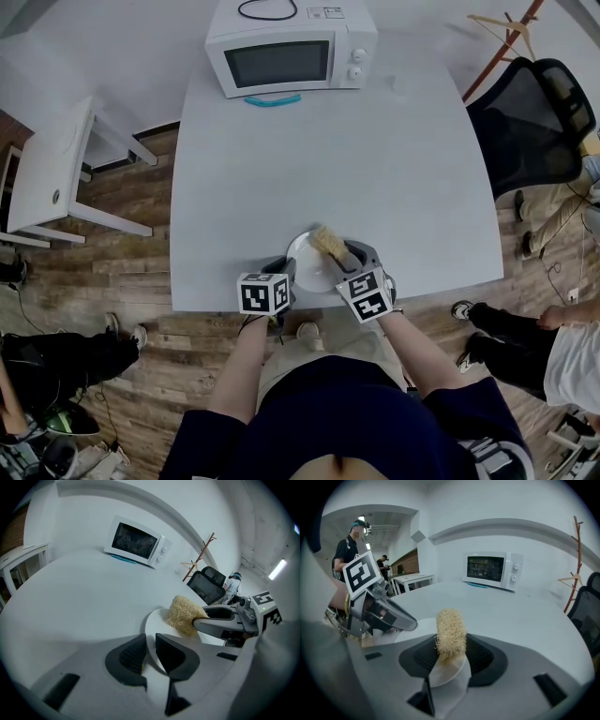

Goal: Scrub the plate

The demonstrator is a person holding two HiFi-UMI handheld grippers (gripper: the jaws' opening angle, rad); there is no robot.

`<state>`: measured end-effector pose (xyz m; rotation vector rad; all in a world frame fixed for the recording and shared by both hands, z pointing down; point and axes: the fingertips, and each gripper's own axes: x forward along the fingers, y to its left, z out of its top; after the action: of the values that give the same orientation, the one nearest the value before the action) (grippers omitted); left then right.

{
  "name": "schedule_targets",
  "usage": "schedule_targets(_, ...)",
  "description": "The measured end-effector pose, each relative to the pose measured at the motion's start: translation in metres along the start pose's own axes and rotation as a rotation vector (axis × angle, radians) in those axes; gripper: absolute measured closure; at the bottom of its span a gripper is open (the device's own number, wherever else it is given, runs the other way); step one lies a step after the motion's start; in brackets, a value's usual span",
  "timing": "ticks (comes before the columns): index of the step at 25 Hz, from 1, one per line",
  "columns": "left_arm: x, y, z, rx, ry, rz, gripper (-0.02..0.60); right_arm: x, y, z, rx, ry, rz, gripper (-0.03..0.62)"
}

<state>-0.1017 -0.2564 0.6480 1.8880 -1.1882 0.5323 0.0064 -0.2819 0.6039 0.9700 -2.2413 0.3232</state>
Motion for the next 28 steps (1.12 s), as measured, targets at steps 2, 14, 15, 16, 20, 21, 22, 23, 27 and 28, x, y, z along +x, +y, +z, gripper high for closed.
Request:
schedule_targets(2, 0.000, -0.001, 0.001, 0.002, 0.000, 0.001, 0.508, 0.004, 0.003, 0.005, -0.006, -0.002, 0.011, 0.422)
schedule_targets(14, -0.001, 0.005, 0.005, 0.000, -0.017, 0.031, 0.508, 0.007, 0.045, 0.004, -0.006, 0.000, 0.106, 0.422)
schedule_targets(15, -0.001, 0.005, 0.004, 0.000, -0.021, 0.037, 0.508, 0.004, 0.049, 0.001, 0.005, 0.002, 0.112, 0.422)
schedule_targets(16, -0.001, 0.006, 0.004, 0.000, -0.024, 0.042, 0.508, 0.001, 0.053, -0.003, 0.011, 0.004, 0.119, 0.422)
schedule_targets(20, -0.001, 0.006, 0.006, 0.008, -0.033, 0.052, 0.509, -0.011, 0.063, -0.012, -0.003, 0.011, 0.138, 0.422)
schedule_targets(21, -0.001, 0.005, 0.006, 0.012, -0.034, 0.052, 0.509, -0.014, 0.064, -0.013, -0.005, 0.010, 0.142, 0.422)
schedule_targets(22, -0.001, 0.005, 0.005, 0.016, -0.035, 0.053, 0.509, -0.016, 0.066, -0.014, -0.007, 0.009, 0.146, 0.422)
schedule_targets(23, 0.000, 0.005, 0.004, 0.019, -0.036, 0.054, 0.509, -0.018, 0.066, -0.016, -0.010, 0.011, 0.148, 0.422)
schedule_targets(27, 0.000, 0.005, 0.003, 0.023, -0.037, 0.053, 0.509, -0.027, 0.061, -0.021, -0.037, 0.029, 0.137, 0.422)
schedule_targets(28, 0.000, 0.004, 0.003, 0.025, -0.035, 0.050, 0.509, -0.030, 0.057, -0.022, -0.041, 0.032, 0.130, 0.422)
